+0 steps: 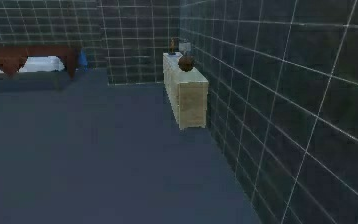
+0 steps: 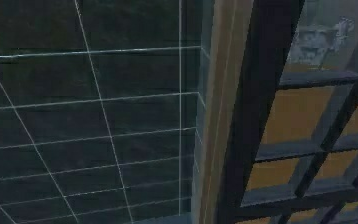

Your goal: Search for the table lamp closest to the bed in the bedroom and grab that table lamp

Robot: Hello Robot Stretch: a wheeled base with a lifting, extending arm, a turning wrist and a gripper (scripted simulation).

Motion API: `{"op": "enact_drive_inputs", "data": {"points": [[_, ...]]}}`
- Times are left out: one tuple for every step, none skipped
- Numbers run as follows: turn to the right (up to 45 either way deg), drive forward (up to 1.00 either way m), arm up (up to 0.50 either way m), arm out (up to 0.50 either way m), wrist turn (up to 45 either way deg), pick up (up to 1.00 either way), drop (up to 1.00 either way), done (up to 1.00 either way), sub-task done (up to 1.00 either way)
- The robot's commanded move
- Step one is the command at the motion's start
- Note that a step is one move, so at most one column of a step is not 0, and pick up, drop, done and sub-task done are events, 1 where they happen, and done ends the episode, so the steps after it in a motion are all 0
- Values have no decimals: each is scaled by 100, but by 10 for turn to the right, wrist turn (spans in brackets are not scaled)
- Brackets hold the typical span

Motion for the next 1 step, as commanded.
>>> {"op": "enact_drive_inputs", "data": {"points": [[-450, 0, 0, 0, 0, 0, 0, 0, 0]]}}
